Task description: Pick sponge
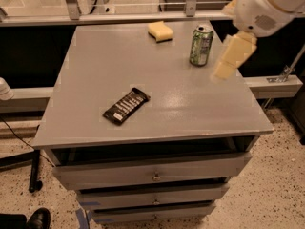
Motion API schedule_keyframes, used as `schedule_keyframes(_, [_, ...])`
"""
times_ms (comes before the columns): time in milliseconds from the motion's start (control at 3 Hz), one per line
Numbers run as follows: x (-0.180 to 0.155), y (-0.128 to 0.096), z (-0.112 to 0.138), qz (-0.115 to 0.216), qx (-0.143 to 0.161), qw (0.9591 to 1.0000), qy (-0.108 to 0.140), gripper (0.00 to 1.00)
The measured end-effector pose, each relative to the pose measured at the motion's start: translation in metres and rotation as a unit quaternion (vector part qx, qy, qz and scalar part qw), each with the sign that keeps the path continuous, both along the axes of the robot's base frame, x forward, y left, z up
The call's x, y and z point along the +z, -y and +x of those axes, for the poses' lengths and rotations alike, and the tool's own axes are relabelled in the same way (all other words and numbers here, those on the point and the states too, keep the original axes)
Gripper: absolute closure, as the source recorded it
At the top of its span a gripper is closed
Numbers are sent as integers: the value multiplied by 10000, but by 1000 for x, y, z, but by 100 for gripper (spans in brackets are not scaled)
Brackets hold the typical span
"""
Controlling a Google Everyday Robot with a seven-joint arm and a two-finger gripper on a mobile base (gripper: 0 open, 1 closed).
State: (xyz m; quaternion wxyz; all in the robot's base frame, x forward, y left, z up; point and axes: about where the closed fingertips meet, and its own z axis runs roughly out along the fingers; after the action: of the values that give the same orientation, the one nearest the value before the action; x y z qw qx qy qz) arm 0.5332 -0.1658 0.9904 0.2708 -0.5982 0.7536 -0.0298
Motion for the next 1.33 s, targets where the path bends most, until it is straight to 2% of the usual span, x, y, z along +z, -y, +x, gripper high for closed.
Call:
schedule_keyframes(333, [16,-39,82,439,83,9979,474,0])
schedule_keyframes(667, [42,-78,169,947,43,9919,849,0])
schedule_keyframes(1000, [37,-78,167,927,72,9927,769,0])
schedule_keyframes(1333, [20,-80,176,1115,-139,9910,726,0])
